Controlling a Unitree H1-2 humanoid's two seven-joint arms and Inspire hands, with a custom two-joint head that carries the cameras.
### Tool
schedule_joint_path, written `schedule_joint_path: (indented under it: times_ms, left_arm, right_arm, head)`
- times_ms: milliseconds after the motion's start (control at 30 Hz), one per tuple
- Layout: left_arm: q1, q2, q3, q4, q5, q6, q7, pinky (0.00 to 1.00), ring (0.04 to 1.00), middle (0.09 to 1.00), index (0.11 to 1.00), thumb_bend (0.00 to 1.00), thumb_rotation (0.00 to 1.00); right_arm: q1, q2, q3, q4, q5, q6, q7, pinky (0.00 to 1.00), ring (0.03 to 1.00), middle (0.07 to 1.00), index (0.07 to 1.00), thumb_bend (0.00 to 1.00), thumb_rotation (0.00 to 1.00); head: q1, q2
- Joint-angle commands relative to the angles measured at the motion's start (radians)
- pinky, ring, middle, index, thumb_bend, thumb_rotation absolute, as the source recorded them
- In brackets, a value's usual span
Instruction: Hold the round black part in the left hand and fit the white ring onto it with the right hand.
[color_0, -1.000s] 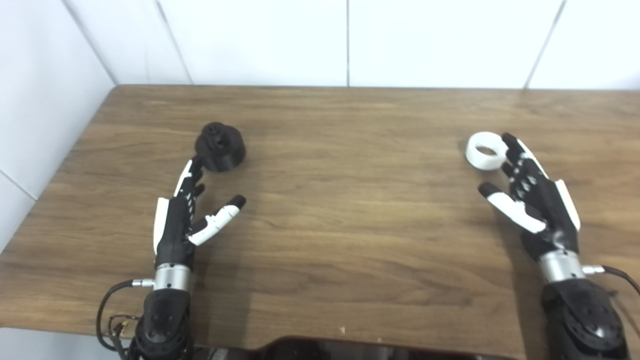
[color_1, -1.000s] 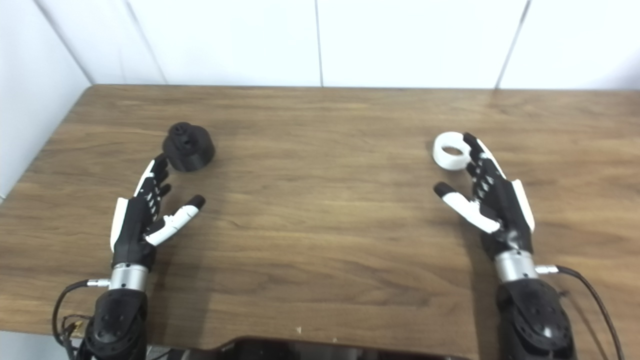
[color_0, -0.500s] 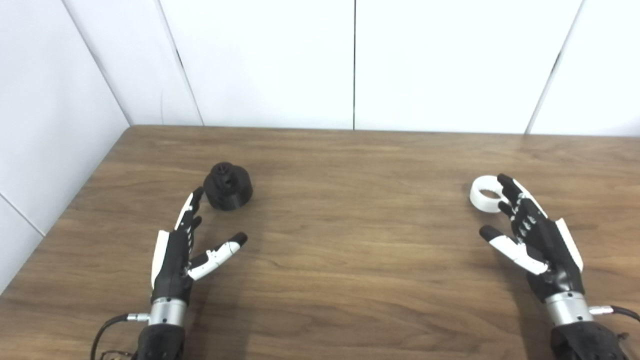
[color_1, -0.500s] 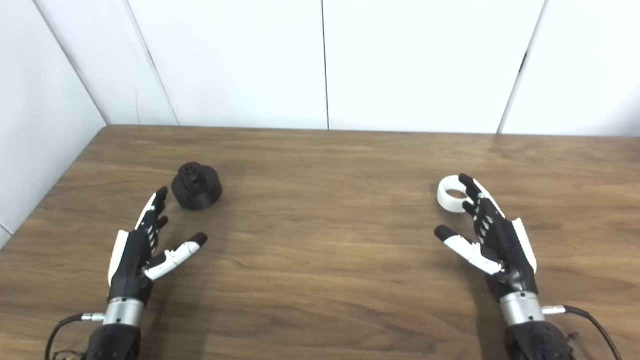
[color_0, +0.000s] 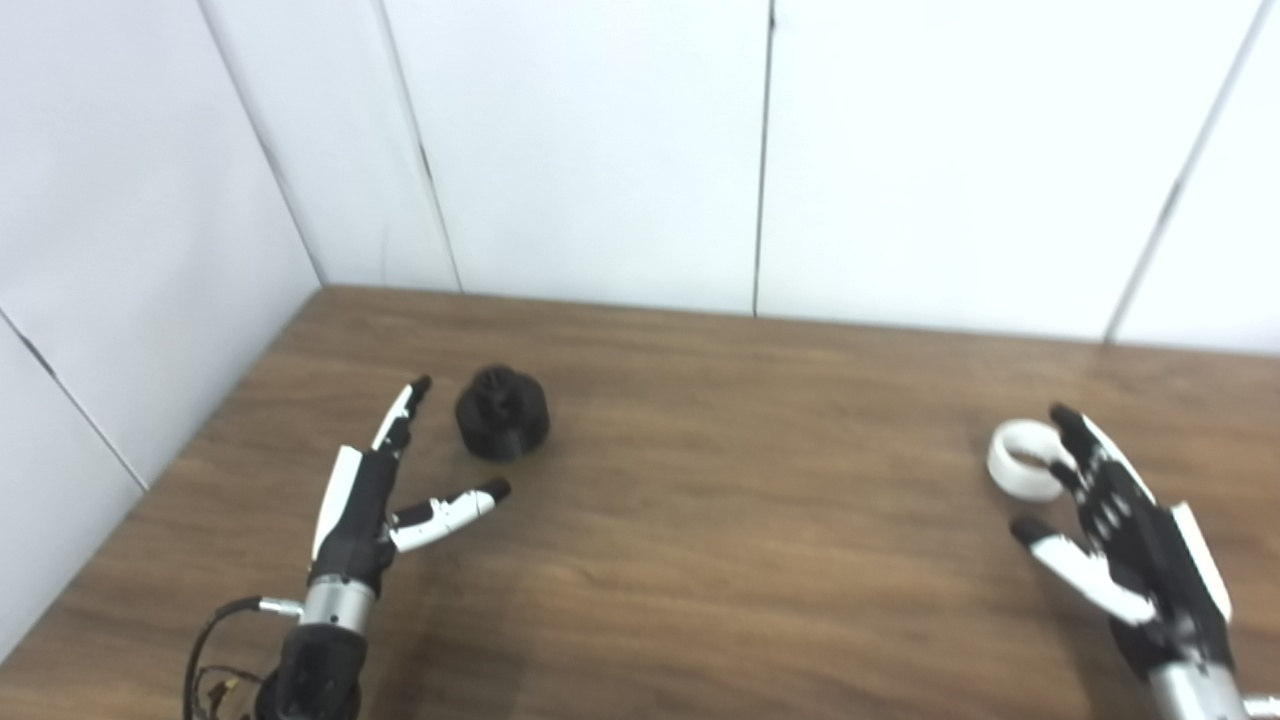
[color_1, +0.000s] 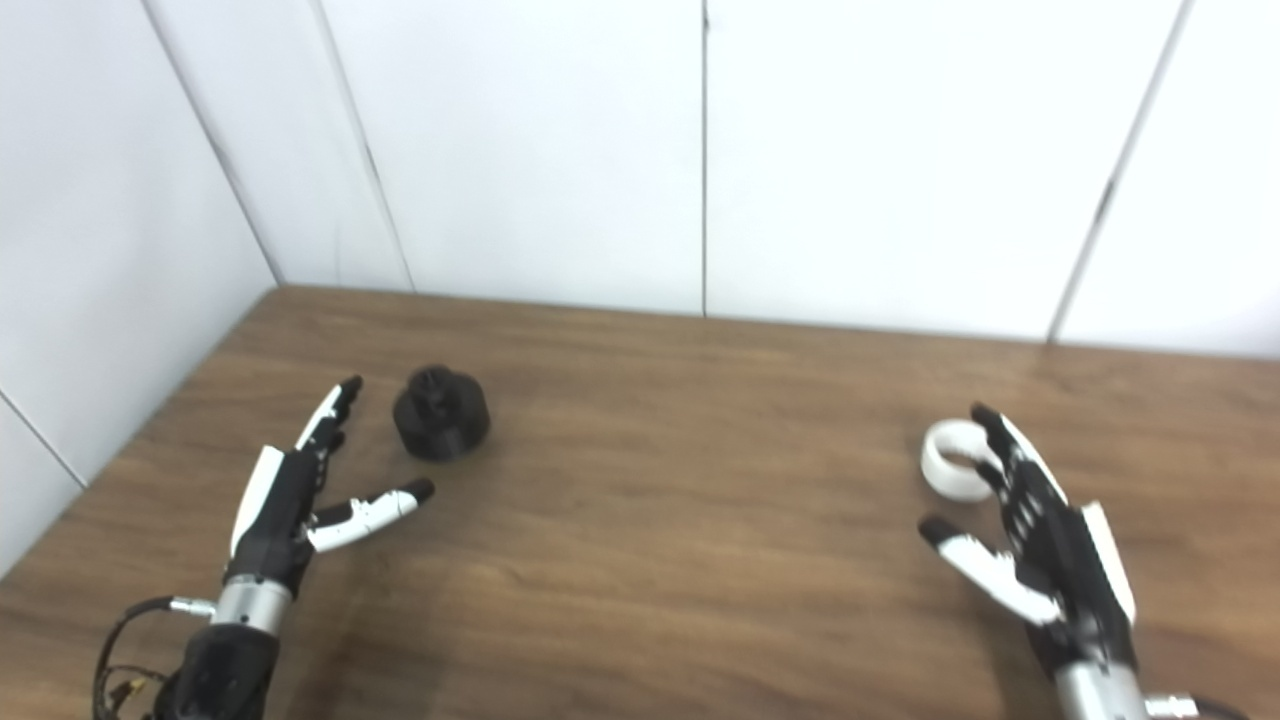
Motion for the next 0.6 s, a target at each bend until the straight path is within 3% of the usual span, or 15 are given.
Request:
schedule_joint_path:
  times_ms: [0, 233, 567]
  left_arm:
    - [-0.047, 0.054, 0.004, -0.016, 0.043, 0.025, -0.002, 0.94, 0.973, 0.975, 0.955, 0.85, 0.27]
    - [-0.084, 0.105, -0.003, 0.003, 0.089, 0.095, -0.018, 0.92, 0.973, 0.982, 0.963, 0.87, 0.3]
    - [-0.147, 0.192, -0.041, 0.072, 0.174, 0.116, -0.032, 0.92, 0.98, 0.993, 0.964, 0.86, 0.32]
  right_arm:
    - [0.005, -0.01, 0.005, 0.044, -0.001, -0.053, 0.009, 0.94, 0.984, 0.964, 0.906, 0.85, 0.46]
    - [0.004, -0.019, 0.007, 0.066, -0.003, -0.081, 0.01, 0.93, 0.975, 0.956, 0.901, 0.84, 0.45]
    - [0.007, -0.018, 0.013, 0.083, 0.014, -0.104, 0.021, 0.93, 0.977, 0.955, 0.899, 0.87, 0.46]
  head:
    - [0.004, -0.001]
    - [0.01, -0.017]
    - [0.008, -0.022]
